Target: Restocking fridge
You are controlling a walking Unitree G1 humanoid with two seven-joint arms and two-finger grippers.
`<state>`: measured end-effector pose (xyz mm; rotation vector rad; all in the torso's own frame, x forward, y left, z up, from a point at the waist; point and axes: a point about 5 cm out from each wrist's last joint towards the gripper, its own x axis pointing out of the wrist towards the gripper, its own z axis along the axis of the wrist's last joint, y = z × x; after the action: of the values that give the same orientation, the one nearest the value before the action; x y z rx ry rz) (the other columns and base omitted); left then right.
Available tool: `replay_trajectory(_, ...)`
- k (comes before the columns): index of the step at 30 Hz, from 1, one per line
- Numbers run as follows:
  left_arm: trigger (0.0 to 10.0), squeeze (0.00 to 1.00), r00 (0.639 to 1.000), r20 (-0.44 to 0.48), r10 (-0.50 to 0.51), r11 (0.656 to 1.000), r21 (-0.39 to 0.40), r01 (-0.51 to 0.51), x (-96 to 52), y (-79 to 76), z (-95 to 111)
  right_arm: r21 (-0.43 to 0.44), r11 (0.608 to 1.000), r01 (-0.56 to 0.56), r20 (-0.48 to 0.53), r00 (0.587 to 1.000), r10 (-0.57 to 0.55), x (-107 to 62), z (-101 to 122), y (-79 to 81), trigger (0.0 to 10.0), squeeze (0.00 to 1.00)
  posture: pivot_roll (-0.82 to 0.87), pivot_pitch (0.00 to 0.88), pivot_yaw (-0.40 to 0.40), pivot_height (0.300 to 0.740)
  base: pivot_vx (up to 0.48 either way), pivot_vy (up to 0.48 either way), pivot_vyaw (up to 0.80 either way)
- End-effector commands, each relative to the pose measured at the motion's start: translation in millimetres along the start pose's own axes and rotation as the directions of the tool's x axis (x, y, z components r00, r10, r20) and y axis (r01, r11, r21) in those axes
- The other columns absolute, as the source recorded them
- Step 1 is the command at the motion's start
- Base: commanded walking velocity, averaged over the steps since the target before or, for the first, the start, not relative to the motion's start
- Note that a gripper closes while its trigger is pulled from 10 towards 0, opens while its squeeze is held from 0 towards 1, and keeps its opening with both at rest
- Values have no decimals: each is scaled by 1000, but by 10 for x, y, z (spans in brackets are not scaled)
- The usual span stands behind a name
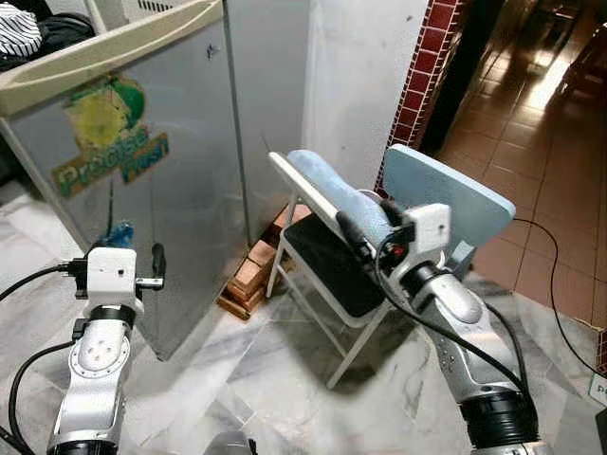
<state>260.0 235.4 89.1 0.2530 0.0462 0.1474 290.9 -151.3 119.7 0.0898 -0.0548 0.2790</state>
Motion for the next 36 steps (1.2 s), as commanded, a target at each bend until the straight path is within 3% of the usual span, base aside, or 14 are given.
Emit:
replay_trajectory(1, 10000, 0, 999, 11, -30, 1000, 4, 30, 6, -37, 37, -13, 999, 49, 14, 999, -48, -32, 3, -33, 10000, 0, 42, 0, -12, 740, 0, 480, 0)
replay_trajectory(10, 10000, 0, 994, 42, -96, 995, 0, 96, 0, -185, 117, -10, 989, 150, -12, 989, -150, -189, -158, -50, 10000, 0, 31, 0, -3, 740, 0, 480, 0)
replay_trajectory(31, 10000, 0, 981, 65, -181, 981, -65, 185, 24, -379, 146, 21, 976, 215, -36, 976, -214, -169, -217, -129, 10000, 0, 15, 0, -29, 740, 0, 480, 0)
replay_trajectory(36, 10000, 0, 983, 72, -168, 983, -66, 172, 74, -331, 153, 20, 980, 196, -48, 980, -195, -138, -229, -125, 10000, 0, 10, 0, -23, 740, 0, 480, 0)
